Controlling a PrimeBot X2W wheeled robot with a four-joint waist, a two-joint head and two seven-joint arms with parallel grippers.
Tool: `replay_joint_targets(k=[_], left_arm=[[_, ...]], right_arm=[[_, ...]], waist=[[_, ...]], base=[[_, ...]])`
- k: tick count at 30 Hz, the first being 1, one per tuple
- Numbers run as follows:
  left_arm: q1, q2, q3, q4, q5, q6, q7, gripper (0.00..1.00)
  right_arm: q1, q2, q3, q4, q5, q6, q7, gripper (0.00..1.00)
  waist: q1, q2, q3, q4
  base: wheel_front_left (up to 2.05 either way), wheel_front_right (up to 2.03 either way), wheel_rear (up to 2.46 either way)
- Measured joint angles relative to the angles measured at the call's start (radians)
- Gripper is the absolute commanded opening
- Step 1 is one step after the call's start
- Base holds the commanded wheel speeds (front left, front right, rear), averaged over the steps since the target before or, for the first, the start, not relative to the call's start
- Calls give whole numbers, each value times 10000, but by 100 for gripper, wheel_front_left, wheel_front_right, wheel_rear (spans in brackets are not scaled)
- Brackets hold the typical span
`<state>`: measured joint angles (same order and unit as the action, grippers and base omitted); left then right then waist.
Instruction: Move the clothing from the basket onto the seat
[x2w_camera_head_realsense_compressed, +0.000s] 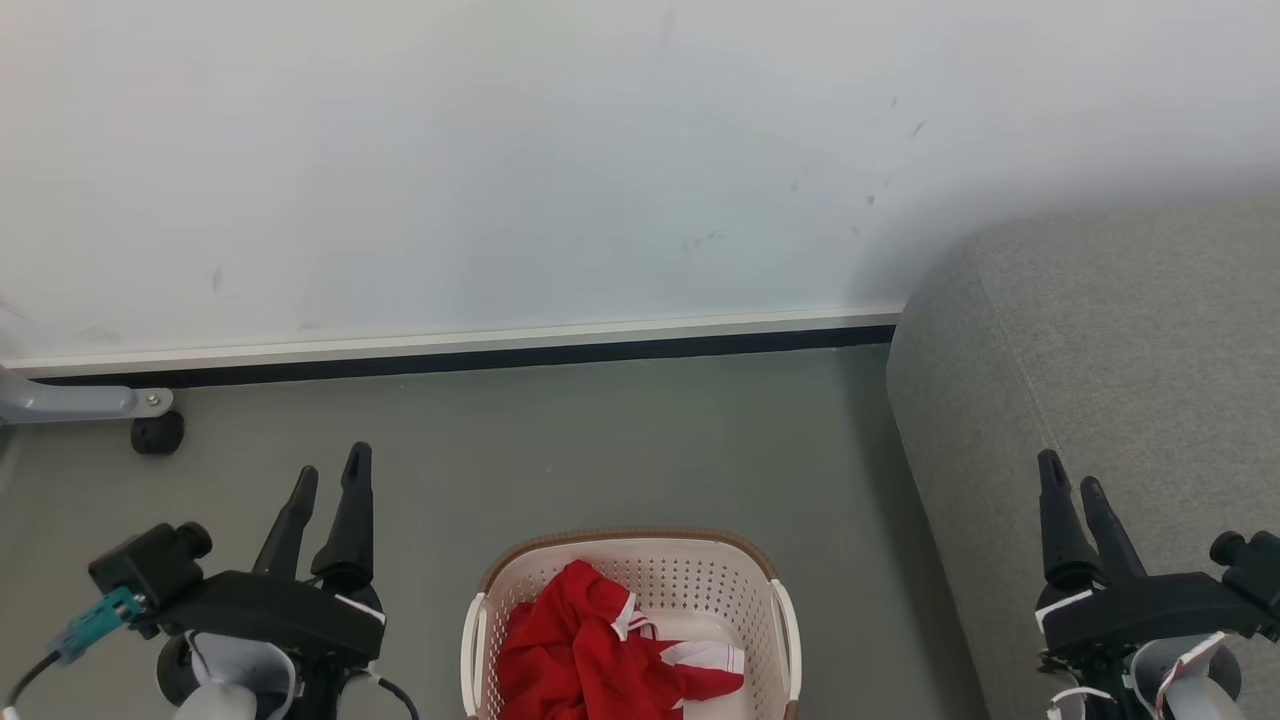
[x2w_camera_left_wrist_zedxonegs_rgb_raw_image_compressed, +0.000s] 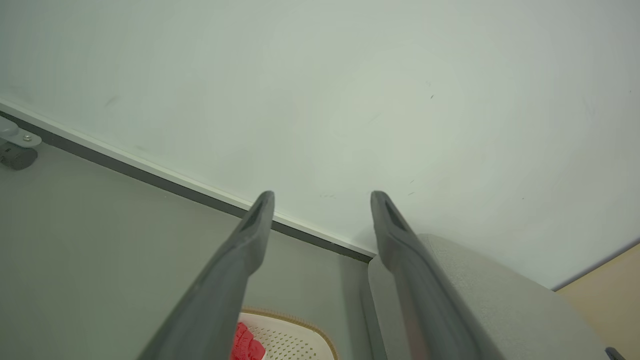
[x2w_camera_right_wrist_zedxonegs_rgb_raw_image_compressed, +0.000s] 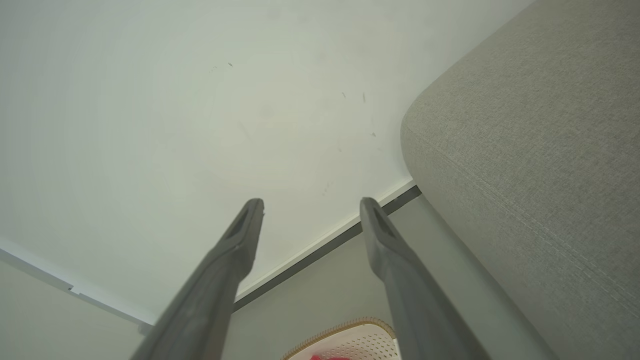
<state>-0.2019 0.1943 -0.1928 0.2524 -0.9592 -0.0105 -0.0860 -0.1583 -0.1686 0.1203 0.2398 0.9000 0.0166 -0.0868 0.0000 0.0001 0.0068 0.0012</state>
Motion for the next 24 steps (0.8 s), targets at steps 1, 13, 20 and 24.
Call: replay_joint_targets(k=[1,13,20,24], left_arm=[[0,23,-67,-2,182,27,-52,100],[-25,245,-558,-69,1641,378,-410,100],[-40,360,-884,-67,2439,562,-700,100],[-41,414,-1089,-33,2924,669,-838,100]], right_arm=[[-7,-23,77,2,-190,-6,-46,100],[-176,-184,742,173,-1662,-259,-430,100],[-203,-268,1118,341,-2495,-376,-702,100],[-238,-311,1319,426,-2993,-472,-840,100]], waist=[[0,0,-3,1],[1,-1,-24,-4],[0,0,-23,-7],[0,0,-22,-10]], base=[[0,0,0],[0,0,0],[0,0,0],[0,0,0]])
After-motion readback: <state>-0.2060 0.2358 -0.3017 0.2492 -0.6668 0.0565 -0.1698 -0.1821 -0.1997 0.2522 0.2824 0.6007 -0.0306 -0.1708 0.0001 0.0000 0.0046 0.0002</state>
